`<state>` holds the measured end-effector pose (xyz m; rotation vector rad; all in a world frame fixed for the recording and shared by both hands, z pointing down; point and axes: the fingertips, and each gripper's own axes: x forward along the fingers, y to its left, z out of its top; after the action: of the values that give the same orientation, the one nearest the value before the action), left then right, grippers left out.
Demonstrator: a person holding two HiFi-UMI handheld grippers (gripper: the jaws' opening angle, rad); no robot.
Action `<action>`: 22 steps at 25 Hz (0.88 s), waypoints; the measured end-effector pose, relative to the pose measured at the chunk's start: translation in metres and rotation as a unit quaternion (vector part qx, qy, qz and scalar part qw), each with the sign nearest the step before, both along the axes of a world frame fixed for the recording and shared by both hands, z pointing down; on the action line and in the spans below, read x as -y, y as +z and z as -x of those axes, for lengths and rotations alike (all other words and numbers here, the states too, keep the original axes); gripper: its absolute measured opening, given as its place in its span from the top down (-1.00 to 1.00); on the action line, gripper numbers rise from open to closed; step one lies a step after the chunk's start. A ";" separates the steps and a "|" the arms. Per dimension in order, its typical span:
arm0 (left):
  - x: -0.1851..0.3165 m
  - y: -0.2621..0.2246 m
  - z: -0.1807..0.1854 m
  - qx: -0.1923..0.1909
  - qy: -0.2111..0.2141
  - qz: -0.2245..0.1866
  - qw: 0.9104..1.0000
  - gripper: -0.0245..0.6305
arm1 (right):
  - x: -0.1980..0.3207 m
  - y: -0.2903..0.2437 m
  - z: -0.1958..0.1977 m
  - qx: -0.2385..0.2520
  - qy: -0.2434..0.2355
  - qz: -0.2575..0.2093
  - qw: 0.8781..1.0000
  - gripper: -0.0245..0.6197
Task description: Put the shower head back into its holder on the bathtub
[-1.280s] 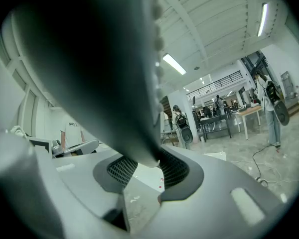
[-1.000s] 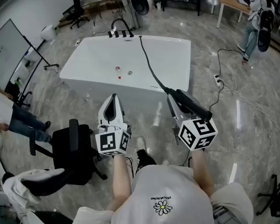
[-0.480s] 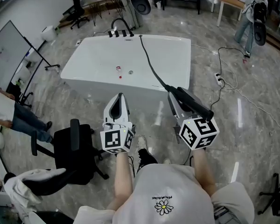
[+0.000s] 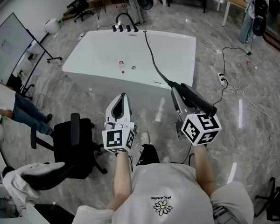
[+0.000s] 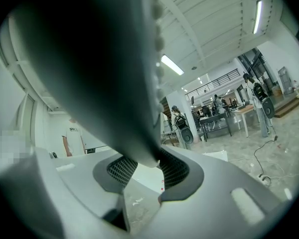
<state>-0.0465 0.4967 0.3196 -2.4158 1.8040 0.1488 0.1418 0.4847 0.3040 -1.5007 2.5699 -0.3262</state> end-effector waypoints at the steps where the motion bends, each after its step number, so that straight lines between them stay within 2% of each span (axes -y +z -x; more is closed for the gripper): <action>1: 0.001 0.002 0.003 -0.002 -0.003 0.002 1.000 0.93 | 0.003 0.001 0.001 0.001 -0.002 0.003 1.000 0.50; 10: 0.035 0.017 0.036 -0.022 -0.013 0.022 0.999 0.93 | 0.038 0.015 0.028 -0.004 -0.014 0.025 1.000 0.50; 17: 0.112 0.034 0.053 -0.031 0.000 0.036 0.999 0.90 | 0.111 0.026 0.048 -0.013 -0.009 0.043 0.999 0.50; 22: 0.180 0.034 0.077 -0.044 0.014 0.043 0.998 0.86 | 0.177 0.013 0.075 -0.021 -0.001 0.043 0.999 0.50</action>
<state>-0.1236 0.3167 0.3539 -2.5330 1.8494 0.1854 0.0671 0.3078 0.3166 -1.5495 2.6202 -0.4140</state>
